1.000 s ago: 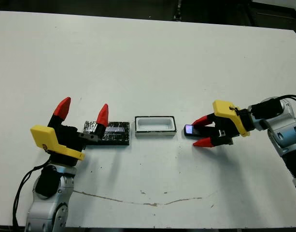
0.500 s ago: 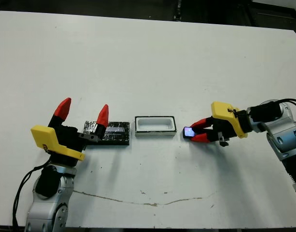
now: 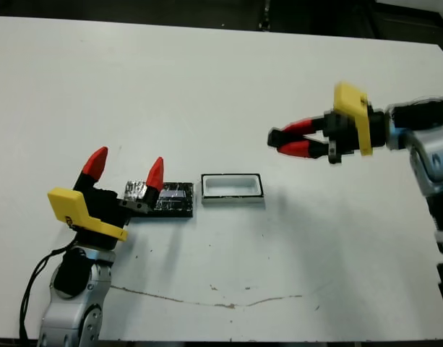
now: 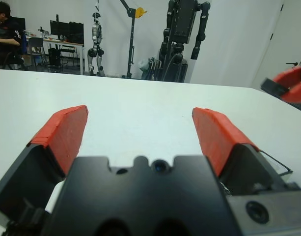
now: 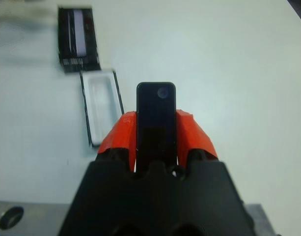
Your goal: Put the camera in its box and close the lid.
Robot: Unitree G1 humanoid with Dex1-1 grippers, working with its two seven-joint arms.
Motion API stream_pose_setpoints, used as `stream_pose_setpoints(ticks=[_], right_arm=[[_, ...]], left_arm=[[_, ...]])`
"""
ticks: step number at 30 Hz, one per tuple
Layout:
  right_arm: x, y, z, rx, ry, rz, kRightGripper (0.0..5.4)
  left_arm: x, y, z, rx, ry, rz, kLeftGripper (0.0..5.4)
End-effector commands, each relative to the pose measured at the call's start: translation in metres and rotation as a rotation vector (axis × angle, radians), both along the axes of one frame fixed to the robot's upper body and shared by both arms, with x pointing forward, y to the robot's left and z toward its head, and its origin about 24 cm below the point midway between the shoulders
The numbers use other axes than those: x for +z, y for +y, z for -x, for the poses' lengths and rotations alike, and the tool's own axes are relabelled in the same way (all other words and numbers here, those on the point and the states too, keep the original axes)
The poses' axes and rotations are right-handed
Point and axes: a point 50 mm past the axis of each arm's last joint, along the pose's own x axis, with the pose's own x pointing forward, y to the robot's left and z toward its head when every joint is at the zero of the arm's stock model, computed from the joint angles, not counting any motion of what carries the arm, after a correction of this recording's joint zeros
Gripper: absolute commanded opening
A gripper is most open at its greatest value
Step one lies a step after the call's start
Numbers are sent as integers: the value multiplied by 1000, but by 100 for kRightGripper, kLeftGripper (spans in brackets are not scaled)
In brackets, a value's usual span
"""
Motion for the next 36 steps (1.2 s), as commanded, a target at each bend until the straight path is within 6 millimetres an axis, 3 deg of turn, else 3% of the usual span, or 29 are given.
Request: stream_pose_setpoints(ticks=[1,8,16,22,36], right_arm=[[-2,24,-2,97,30,-48,166],[-23,70,1,217,108,-53,166],[-38,87,3,246,166,-52,166],[-49,91,5,273,181,-31,166],[-57,81,-1,240,158,-38,166]], left_arm=[[-2,2,1,3,12,-8,540],[-1,2,2,9,11,-4,540],[-1,4,2,24,8,-12,540],[-1,3,2,19,11,2,540],[-2,2,3,17,14,-2,540]])
